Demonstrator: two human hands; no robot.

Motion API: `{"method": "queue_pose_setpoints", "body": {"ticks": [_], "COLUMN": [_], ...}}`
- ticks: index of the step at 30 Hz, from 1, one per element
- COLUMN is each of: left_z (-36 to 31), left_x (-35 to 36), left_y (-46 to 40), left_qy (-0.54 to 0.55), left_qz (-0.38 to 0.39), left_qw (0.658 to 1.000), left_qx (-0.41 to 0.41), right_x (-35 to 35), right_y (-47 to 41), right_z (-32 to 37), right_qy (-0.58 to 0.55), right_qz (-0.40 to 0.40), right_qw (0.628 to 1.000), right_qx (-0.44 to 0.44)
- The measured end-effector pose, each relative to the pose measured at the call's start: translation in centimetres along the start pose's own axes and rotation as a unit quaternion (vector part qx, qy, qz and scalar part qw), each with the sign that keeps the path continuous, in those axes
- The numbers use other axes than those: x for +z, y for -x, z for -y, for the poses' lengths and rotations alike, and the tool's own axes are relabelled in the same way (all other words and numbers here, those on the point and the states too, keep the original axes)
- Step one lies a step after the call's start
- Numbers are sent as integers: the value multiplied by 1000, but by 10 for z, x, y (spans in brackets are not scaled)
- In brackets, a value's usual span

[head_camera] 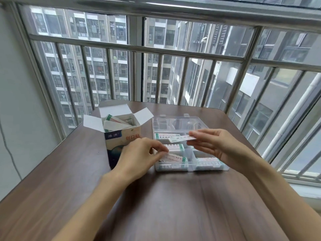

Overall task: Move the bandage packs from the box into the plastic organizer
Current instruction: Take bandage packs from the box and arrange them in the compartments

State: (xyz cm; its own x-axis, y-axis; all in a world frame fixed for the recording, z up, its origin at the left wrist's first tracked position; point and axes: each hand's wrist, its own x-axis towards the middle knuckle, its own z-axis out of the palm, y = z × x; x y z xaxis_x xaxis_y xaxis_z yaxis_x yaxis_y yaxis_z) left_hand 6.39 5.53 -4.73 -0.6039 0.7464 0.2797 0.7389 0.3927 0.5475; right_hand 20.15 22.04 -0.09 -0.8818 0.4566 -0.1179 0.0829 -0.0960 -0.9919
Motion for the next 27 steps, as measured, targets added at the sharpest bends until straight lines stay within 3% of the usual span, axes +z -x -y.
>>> {"method": "queue_pose_setpoints", "body": {"ticks": [5,10,13,15,18,22,24,27], "left_z": [-3,-4,-4,-3,-1,1,1,3], "left_x": [-1,-6,-9,-9,-9,-9,-9,-9], "left_y": [1,2,2,2,3,5,5,4], "left_qy": [-24,-16,3,4,-9,-58,-59,-70], "left_qz": [8,57,79,81,72,68,68,70], "left_qw": [1000,998,996,996,997,995,995,993], "left_qx": [-13,-25,-34,-29,-5,38,46,61], "right_x": [4,6,12,15,17,24,26,29], "right_y": [-1,-4,-8,-13,-19,-20,-23,-28], "right_z": [-9,-17,-20,-21,-19,-9,-4,3], "right_qy": [139,169,242,359,540,659,689,703], "right_qz": [-41,-39,-37,-56,-74,-34,0,61], "right_qw": [988,985,969,929,832,744,715,702], "right_qx": [-45,-23,-27,-65,-99,-104,-121,-92]}}
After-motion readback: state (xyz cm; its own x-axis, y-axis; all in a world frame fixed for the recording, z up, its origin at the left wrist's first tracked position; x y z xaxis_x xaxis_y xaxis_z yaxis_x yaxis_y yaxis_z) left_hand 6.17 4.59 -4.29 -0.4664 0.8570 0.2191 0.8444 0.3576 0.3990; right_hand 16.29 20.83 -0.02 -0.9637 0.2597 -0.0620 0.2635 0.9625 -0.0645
